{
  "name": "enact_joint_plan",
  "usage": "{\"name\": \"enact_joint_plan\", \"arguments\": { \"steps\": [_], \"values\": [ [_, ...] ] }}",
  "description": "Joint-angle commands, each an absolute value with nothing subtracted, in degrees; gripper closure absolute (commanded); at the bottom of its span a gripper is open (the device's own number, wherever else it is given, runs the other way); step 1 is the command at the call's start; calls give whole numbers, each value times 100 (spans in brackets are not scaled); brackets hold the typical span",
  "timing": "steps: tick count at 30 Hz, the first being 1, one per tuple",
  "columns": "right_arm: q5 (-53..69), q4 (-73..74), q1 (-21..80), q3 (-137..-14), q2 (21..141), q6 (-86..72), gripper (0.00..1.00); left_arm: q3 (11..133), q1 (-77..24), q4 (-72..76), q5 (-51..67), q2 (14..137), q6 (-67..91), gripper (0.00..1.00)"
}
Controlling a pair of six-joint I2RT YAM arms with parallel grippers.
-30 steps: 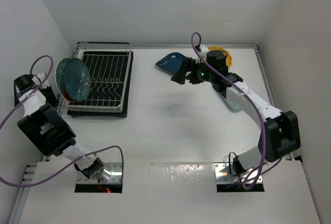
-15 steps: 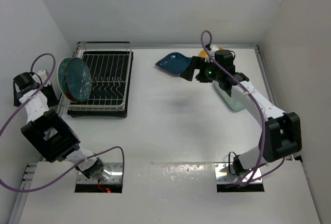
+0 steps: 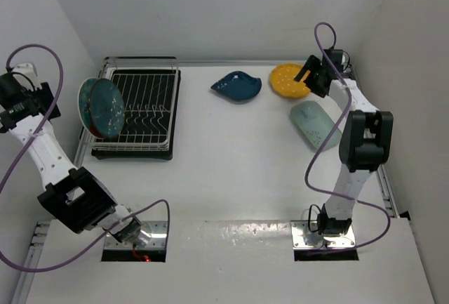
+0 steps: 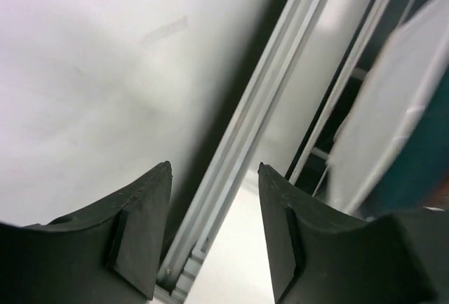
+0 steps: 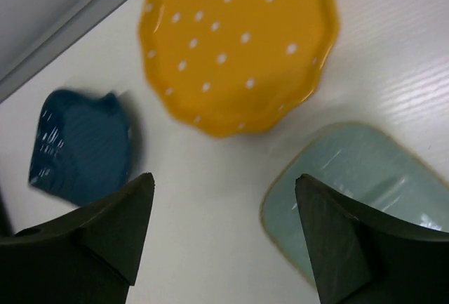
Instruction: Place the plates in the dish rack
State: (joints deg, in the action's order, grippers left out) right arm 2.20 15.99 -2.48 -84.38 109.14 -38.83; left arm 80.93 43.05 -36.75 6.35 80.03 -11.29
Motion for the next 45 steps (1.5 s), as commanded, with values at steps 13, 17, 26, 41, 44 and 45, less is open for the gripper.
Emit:
{"name": "enact_joint_plan", "arguments": {
  "steps": [13,17,26,41,44,45],
  "values": [
    [-905,1660,-615,-11821,14043,-3330,32,9026,3981,-4228,1160,7778,-1212,39],
    [-1212,1880,-624,-11726,14194,-3708,39,9141,3929,-4289,1168,7778,-1213,39],
    [-1581,2513,-615,-11567,14282,-4174,41,9264,3981,-4342,1239,7831,-1266,39],
    [-1126,2208,-624,-11313,14354,-4228,100,9378,3981,-4395,1406,7884,-1318,38],
    [-774,1337,-650,-10644,13529,-4105,100,9378,3850,-4447,1406,7884,-1379,38],
    [-660,1214,-659,-10452,13248,-4104,100,9430,3728,-4508,1458,7884,-1441,38]
  ]
}}
